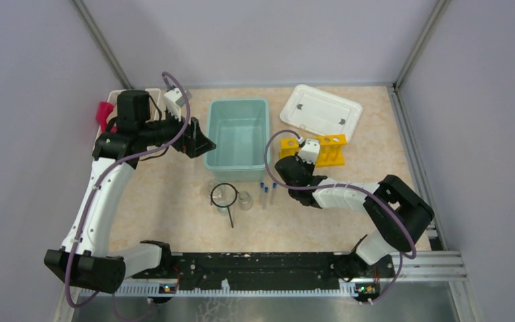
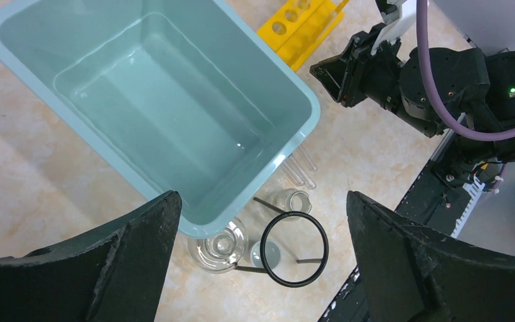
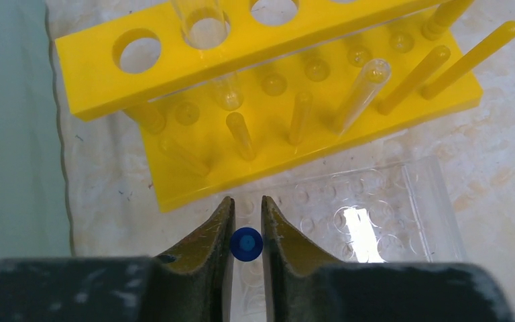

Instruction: Organize the chemistry lab equipment

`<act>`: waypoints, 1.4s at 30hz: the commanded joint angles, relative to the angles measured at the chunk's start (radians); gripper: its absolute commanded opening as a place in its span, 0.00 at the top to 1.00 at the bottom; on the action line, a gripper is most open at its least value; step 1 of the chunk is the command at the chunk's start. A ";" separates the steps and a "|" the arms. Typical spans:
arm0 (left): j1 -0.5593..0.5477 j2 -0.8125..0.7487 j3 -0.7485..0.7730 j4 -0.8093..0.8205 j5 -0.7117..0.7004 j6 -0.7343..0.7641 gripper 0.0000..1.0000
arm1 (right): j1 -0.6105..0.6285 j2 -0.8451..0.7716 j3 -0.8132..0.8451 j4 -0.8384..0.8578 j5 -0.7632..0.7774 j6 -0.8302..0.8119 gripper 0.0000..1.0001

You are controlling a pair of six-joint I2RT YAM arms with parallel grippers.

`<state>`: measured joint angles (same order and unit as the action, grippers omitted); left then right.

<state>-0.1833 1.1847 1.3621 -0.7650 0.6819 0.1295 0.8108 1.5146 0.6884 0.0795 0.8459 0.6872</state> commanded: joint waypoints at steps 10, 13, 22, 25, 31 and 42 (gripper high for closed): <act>0.004 -0.001 0.029 0.018 0.025 0.004 0.01 | 0.013 -0.136 0.043 -0.094 -0.141 -0.038 0.39; 0.004 -0.004 0.028 0.020 0.025 0.005 0.01 | 0.010 -0.221 0.048 -0.121 -0.180 -0.077 0.39; 0.005 -0.009 0.030 0.020 0.030 -0.001 0.01 | -0.116 -0.241 0.112 -0.172 -0.392 -0.202 0.42; 0.005 -0.011 0.033 0.019 0.025 0.001 0.01 | -0.154 -0.222 0.123 -0.174 -0.464 -0.230 0.43; 0.004 -0.004 0.039 0.016 0.022 0.004 0.01 | -0.172 -0.159 0.143 -0.158 -0.550 -0.247 0.44; 0.004 -0.009 0.039 0.006 0.020 0.007 0.01 | -0.170 -0.264 0.107 -0.286 -0.397 -0.117 0.44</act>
<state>-0.1833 1.1847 1.3705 -0.7639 0.6922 0.1303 0.6464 1.3560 0.7799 -0.1349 0.3588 0.4927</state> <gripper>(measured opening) 0.988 0.558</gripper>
